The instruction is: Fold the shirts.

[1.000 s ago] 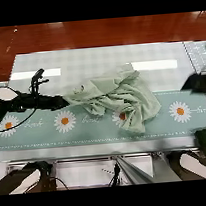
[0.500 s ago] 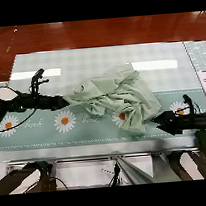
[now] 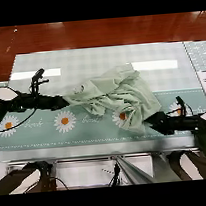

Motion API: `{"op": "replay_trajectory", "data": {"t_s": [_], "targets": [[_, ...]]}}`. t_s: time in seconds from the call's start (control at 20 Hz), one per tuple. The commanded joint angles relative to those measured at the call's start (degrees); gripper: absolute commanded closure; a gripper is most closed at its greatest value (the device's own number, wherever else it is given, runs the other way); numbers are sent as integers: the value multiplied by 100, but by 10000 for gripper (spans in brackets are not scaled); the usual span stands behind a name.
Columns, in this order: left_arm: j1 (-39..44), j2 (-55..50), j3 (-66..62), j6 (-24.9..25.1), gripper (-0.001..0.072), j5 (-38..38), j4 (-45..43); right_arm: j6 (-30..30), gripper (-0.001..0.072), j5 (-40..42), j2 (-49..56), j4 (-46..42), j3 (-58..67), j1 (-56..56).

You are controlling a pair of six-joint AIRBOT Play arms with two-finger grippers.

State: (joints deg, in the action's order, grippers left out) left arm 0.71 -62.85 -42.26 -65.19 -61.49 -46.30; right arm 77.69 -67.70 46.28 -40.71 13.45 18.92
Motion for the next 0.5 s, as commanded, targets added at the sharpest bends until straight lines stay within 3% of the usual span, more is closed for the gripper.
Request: {"op": "replay_trajectory", "data": {"t_s": [0.0,0.25,0.3,0.4,0.45], "targets": [[2,-4,0,2,672,0,0,699,101,1235,9,160,-13,-1287],[2,-4,0,4,672,4,0,885,124,2677,522,1150,-13,-2754],[0,-4,-2,4,672,4,0,813,242,2855,658,1397,-11,-2955],[-11,-4,-2,7,672,20,-2,549,620,2973,741,1735,59,-3139],[-11,-2,-7,11,672,52,-2,409,677,2872,730,1759,175,-3132]]}}
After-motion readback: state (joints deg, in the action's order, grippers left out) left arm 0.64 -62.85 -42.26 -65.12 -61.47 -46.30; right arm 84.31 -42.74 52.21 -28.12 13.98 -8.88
